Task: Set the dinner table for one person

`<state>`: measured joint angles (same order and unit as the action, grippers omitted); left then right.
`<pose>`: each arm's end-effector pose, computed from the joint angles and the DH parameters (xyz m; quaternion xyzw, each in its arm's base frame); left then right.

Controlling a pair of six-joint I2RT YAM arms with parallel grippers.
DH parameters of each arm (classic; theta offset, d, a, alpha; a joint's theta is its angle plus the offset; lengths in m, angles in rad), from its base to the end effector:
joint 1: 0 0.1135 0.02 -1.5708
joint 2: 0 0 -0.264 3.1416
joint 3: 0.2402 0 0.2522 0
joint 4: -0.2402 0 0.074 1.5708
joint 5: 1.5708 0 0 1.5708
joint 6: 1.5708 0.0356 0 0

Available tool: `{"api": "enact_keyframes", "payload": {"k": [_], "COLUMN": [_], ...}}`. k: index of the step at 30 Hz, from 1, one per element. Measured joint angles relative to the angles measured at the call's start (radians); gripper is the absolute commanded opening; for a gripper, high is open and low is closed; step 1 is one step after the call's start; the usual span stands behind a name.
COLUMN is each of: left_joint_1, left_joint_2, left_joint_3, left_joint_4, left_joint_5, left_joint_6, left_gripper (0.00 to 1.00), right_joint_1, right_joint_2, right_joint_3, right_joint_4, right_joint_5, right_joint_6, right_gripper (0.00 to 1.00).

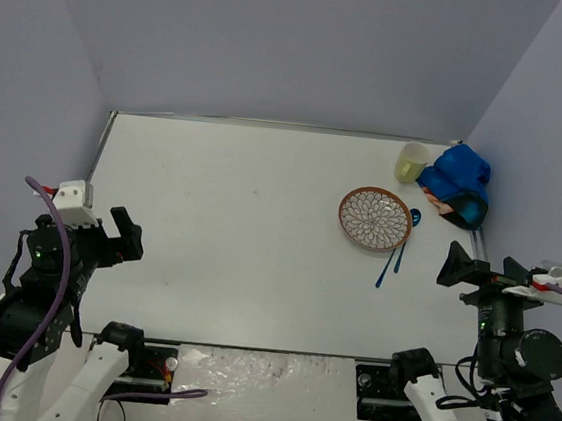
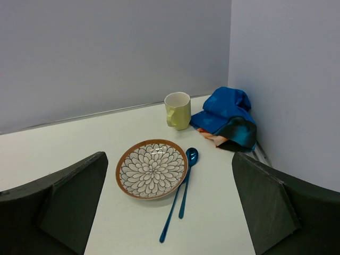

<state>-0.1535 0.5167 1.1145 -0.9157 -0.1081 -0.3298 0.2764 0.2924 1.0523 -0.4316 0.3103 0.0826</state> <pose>0.0629 -0.0059 0.3972 -0.1028 0.8030 -0.0976 0.5789 0.0083 -0.0089 0.4366 0.0694 0.5845 0.0549 0.8065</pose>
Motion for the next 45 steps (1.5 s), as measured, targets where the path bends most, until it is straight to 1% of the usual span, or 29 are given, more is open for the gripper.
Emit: {"api": "enact_keyframes", "payload": {"k": [5, 9, 13, 18, 21, 26, 30, 36, 40, 45], "left_joint_1": [0.0, 0.0, -0.006, -0.034, -0.046, -0.057, -0.082, -0.094, -0.094, -0.094], "left_joint_2": [0.033, 0.072, 0.122, 0.172, 0.192, 0.198, 0.156, 0.099, 0.06, 0.053], "left_joint_3": [-0.001, -0.014, -0.022, -0.036, -0.05, -0.086, -0.142, -0.184, -0.2, -0.207], "left_joint_4": [0.0, -0.001, -0.001, 0.007, 0.023, 0.068, 0.093, 0.09, 0.092, 0.09], "left_joint_5": [0.007, 0.015, 0.047, 0.081, 0.1, 0.152, 0.166, 0.18, 0.169, 0.155], "left_joint_6": [-0.004, -0.026, -0.059, -0.077, -0.08, -0.08, -0.09, -0.111, -0.125, -0.137], "left_gripper": [0.97, 0.97, 0.97, 0.97, 0.97, 0.97, 0.97, 0.97, 0.97, 0.97], "right_joint_1": [0.0, 0.0, 0.0, -0.015, -0.095, -0.3, -0.395, -0.447, -0.456, -0.473], "right_joint_2": [0.047, 0.156, 0.326, 0.626, 0.838, 1.127, 1.306, 1.543, 1.639, 1.734], "right_joint_3": [0.001, 0.003, 0.004, 0.013, 0.061, 0.13, 0.176, 0.307, 0.363, 0.438], "right_joint_4": [-0.002, 0.0, 0.023, 0.076, 0.095, 0.206, 0.276, 0.346, 0.387, 0.426], "right_joint_5": [-0.015, -0.037, -0.022, 0.079, 0.08, 0.048, 0.017, -0.025, -0.063, -0.131], "right_joint_6": [0.036, 0.082, 0.142, 0.228, 0.263, 0.285, 0.254, 0.14, 0.031, -0.098], "right_gripper": [1.0, 1.0, 1.0, 1.0, 1.0, 1.0, 1.0, 1.0, 1.0, 1.0]}}
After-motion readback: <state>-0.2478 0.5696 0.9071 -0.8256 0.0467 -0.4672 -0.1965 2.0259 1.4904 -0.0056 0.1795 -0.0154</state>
